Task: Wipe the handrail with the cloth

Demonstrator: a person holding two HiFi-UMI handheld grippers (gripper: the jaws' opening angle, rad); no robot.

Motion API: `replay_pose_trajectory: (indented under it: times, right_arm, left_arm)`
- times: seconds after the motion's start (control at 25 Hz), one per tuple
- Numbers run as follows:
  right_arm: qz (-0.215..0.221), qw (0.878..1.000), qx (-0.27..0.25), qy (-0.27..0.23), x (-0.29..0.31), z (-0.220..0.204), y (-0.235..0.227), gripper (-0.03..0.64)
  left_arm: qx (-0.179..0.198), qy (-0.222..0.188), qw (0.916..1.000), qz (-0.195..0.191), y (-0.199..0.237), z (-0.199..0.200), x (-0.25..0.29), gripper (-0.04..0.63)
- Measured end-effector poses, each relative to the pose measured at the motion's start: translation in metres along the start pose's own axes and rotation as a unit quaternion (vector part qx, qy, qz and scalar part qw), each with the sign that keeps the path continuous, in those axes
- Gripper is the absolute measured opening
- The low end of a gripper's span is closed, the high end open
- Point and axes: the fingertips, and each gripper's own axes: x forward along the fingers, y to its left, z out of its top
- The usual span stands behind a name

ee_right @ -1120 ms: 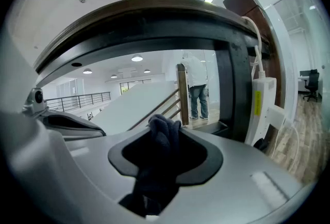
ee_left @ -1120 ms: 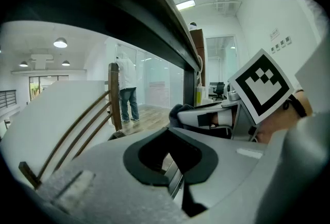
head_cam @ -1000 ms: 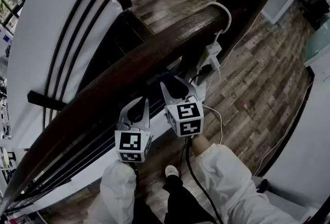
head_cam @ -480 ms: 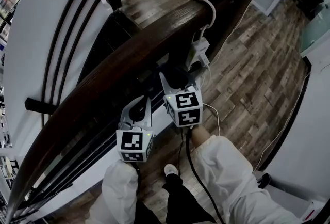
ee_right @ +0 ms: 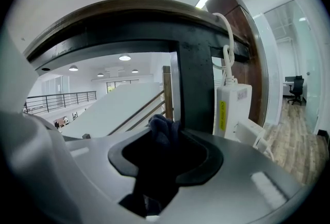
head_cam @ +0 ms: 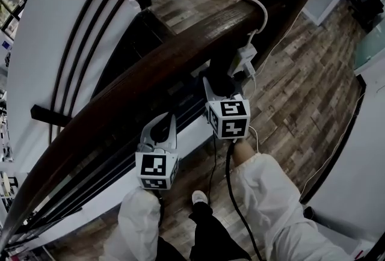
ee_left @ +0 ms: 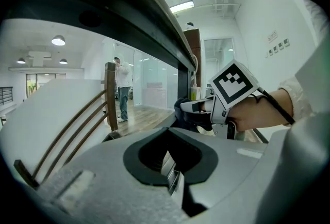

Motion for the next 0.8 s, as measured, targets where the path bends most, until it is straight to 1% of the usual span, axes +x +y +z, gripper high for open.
replay_pose_trajectory:
  times: [0.16, 0.28, 0.4, 0.6, 0.8]
  right_arm:
    - [0.0, 1.0, 0.019, -0.008, -0.009, 0.001, 0.002, 0.133]
    - [-0.004, 1.0, 0.01, -0.013, -0.018, 0.001, 0.01, 0.132]
    - [0.003, 1.0, -0.004, -0.02, -0.03, 0.004, 0.03, 0.132]
    - [0.026, 0.999, -0.023, -0.03, -0.049, 0.005, 0.081, 0.132]
    - [0.072, 0.995, -0.052, -0.038, -0.069, 0.001, 0.16, 0.132]
  left_arm:
    - [-0.004, -0.01, 0.9999, 0.005, 0.006, 0.002, -0.012, 0.0]
    - [-0.007, -0.014, 0.9998, 0.01, 0.011, 0.0, -0.023, 0.0]
    - [-0.012, -0.015, 0.9996, 0.019, 0.021, -0.004, -0.039, 0.0]
    - [-0.019, -0.021, 0.9988, 0.041, 0.043, -0.011, -0.074, 0.0]
    - [-0.015, -0.025, 0.9967, 0.076, 0.075, -0.029, -0.129, 0.0]
